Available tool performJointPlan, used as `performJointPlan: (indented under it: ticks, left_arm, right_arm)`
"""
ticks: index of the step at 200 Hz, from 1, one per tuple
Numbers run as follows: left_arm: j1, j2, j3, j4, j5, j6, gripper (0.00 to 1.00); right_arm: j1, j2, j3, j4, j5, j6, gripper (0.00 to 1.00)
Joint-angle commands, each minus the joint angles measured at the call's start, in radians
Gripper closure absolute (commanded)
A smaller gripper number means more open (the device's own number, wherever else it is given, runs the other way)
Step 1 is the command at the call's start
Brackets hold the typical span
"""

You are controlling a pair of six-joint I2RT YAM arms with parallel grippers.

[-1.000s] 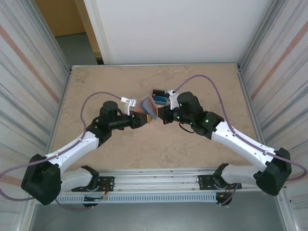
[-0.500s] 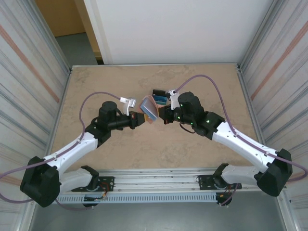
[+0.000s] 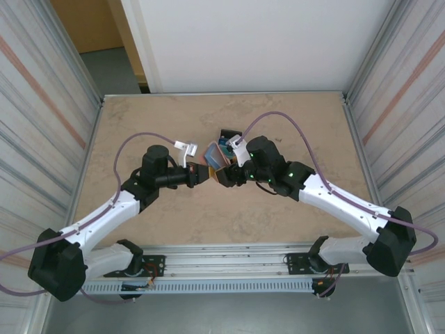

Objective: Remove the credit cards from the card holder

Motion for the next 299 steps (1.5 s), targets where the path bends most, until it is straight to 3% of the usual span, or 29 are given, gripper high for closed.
performJointPlan:
  ticks: [1,50,112,177,199,230,299]
  left_arm:
    - [-0.005,-0.031,0.048,0.019,0.056,0.025,1.0]
    - [-0.007,-0.031,0.043,0.032,0.083,0.037,1.0]
    - [-0.005,-0.034,0.035,0.052,0.092,0.038,1.0]
    - [-0.006,-0.063,0.032,0.076,0.109,0.047,1.0]
    - [-0.006,-0.065,0.034,0.091,0.12,0.039,1.0]
    - [-0.007,-0.063,0.036,0.097,0.124,0.035,1.0]
    - [-0.006,-0.072,0.032,0.101,0.145,0.039,1.0]
  right_arm:
    - [0.009,0.01,0.03,0.0,-0.017,-0.046,0.33]
    - [0.009,0.015,0.028,0.006,0.003,-0.04,0.45]
    - [-0.004,-0.019,0.012,0.043,-0.066,-0.021,0.56]
    - [-0.04,-0.082,-0.034,0.081,-0.106,0.015,0.5]
    - [-0.042,-0.079,-0.031,0.074,-0.091,0.017,0.4]
    - [-0.033,-0.065,-0.023,0.064,-0.1,-0.005,0.34]
    - [-0.028,-0.061,-0.024,0.057,-0.042,-0.012,0.38]
